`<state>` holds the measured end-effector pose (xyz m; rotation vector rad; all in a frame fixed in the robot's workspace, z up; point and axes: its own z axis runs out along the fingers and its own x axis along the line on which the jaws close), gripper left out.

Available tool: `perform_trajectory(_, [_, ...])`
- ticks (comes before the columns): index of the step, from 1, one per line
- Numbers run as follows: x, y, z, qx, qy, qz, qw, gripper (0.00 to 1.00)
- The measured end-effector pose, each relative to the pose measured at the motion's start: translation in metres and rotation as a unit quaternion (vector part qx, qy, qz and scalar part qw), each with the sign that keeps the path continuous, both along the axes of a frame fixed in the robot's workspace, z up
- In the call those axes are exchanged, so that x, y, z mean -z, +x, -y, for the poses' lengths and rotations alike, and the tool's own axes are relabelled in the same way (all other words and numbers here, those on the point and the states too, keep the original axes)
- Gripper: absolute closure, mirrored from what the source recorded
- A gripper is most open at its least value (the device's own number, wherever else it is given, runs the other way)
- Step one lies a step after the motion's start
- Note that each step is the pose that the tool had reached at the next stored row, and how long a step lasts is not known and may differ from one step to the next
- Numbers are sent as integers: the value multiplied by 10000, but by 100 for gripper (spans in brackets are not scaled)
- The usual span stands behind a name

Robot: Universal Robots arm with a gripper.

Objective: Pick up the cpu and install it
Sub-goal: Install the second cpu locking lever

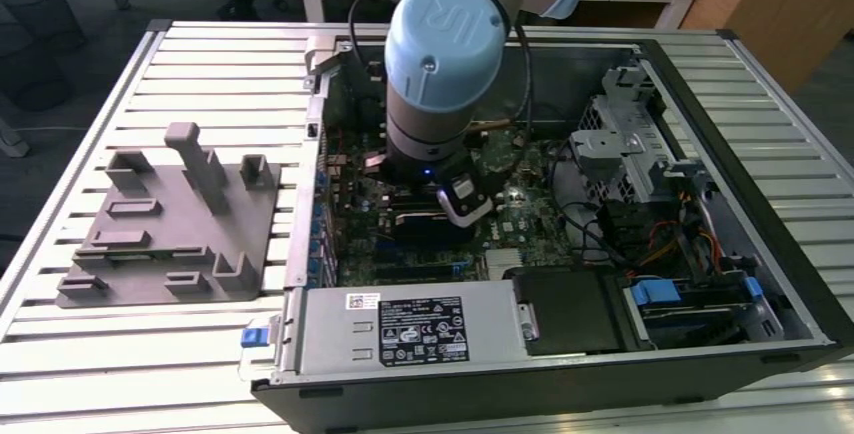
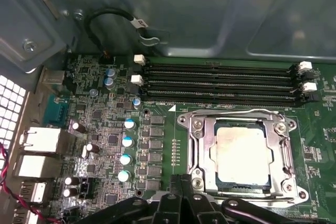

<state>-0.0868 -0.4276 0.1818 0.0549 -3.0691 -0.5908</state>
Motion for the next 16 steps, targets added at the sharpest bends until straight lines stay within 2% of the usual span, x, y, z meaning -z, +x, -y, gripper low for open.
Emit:
perform_trajectory(11, [-8,-12,-38,0,-9,-6,10000,89])
perform_trajectory(16, [-6,-11,-58,0,11,-5,10000,89])
